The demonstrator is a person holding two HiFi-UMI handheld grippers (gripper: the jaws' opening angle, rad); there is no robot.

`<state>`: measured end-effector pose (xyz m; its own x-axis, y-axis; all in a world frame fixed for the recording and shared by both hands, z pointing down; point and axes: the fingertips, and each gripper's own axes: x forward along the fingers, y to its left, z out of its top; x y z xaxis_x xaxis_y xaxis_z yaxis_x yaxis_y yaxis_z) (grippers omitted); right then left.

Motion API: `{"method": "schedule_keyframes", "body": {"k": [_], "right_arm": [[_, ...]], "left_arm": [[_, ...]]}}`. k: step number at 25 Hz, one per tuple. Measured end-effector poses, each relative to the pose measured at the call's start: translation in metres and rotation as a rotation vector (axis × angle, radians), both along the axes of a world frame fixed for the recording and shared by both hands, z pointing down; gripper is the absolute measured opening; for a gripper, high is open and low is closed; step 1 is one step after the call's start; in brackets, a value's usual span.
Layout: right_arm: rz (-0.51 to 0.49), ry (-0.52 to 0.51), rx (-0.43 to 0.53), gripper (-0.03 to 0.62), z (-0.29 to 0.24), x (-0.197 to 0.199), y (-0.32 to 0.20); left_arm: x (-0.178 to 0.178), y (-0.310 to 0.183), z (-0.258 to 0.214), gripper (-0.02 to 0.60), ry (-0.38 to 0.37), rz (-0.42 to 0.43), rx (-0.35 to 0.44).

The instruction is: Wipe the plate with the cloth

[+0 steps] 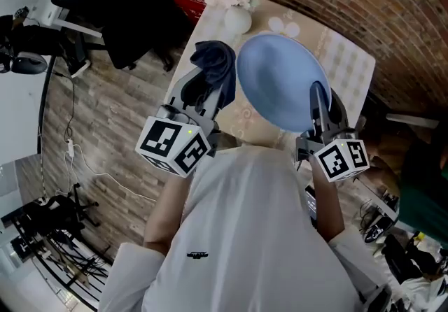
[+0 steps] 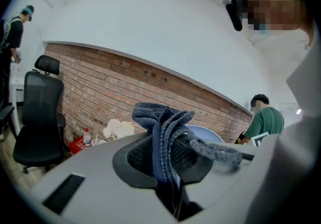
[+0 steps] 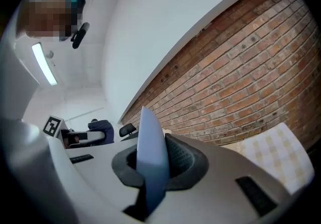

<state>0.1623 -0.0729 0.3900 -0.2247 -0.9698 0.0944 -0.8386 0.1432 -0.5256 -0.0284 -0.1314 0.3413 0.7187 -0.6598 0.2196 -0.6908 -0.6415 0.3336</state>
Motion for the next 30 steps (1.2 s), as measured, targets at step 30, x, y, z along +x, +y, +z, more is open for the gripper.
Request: {"method": "schedule_keyframes", "body": {"k": [30], "right_arm": [[0.134, 0.106, -0.083, 0.058, 0.01, 0.033, 0.041]], "left_arm": [[-0.043, 0.019, 0.05, 0.061, 0.016, -0.102, -0.1]]}}
